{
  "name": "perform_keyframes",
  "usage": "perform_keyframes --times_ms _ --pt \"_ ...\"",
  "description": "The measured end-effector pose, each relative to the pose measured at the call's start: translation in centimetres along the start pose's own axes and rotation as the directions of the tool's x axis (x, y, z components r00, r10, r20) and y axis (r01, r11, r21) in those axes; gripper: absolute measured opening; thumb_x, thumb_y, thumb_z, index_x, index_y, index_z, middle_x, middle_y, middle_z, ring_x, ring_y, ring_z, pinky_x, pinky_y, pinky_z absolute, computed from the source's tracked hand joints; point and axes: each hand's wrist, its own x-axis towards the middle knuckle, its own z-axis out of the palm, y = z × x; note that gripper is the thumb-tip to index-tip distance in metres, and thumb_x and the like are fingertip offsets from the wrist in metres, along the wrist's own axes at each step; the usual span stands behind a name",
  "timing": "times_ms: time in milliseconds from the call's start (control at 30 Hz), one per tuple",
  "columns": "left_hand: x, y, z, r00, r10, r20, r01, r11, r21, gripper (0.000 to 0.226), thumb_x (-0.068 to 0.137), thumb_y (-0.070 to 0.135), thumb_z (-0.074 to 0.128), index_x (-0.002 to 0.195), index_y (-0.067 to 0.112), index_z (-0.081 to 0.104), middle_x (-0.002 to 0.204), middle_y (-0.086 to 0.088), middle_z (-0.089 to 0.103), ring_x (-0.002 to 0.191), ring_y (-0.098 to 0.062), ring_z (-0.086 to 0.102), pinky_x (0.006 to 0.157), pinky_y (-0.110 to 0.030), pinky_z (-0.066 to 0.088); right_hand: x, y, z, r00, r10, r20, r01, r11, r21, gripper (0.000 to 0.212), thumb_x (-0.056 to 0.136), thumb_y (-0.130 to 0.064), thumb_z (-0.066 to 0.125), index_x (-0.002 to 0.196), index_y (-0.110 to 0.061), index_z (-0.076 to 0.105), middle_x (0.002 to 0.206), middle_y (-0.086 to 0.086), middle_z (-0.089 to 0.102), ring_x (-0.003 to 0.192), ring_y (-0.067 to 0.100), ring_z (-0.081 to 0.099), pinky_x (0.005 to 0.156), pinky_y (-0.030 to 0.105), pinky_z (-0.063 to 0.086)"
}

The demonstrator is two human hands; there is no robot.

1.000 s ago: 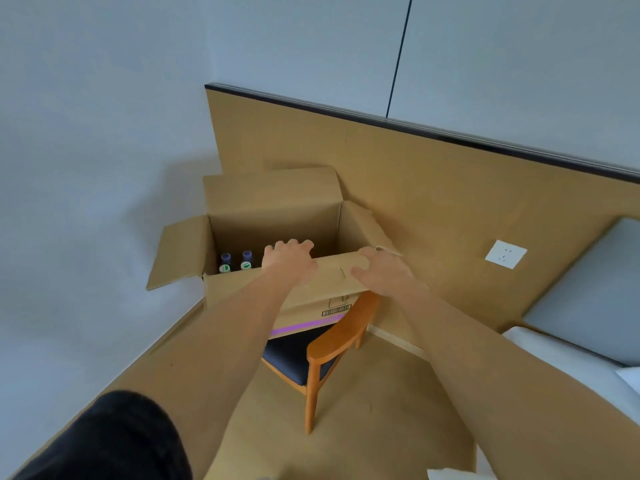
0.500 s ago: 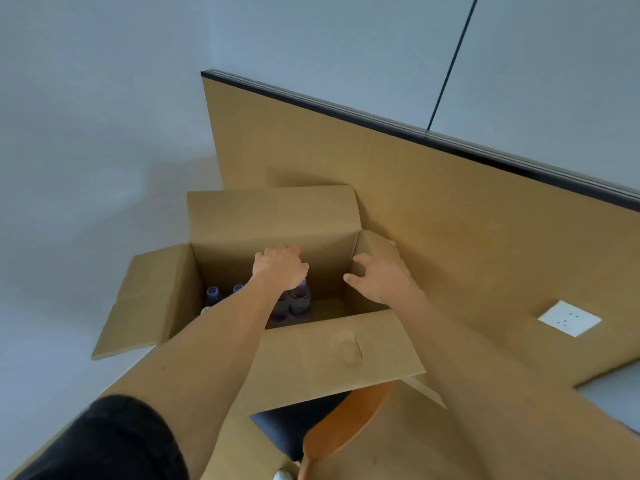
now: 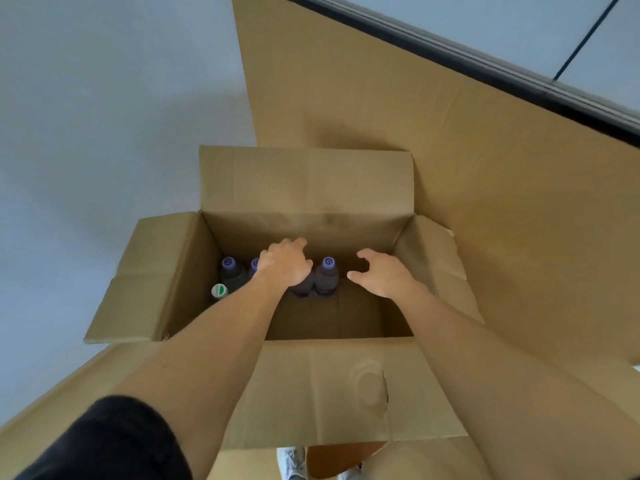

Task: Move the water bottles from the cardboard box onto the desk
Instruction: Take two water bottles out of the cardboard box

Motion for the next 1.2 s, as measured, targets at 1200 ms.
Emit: perform_keyframes --times_ms 1200 --pt "13.7 -3.8 14.1 0.958 -0.269 0.100 0.285 0.930 -0.233 0.050 0.079 0.022 0.078 0.124 0.014 0.058 0.130 -0.011 0.060 0.123 -0.031 0.056 0.097 -0.035 0.047 17.3 3.3 13.1 0.997 -0.071 -0.009 0.071 0.985 0.155 0.066 0.070 -0.023 0.089 0.127 -0.012 0.056 0.130 0.013 0.055 0.119 0.034 0.057 0.095 0.038 0.046"
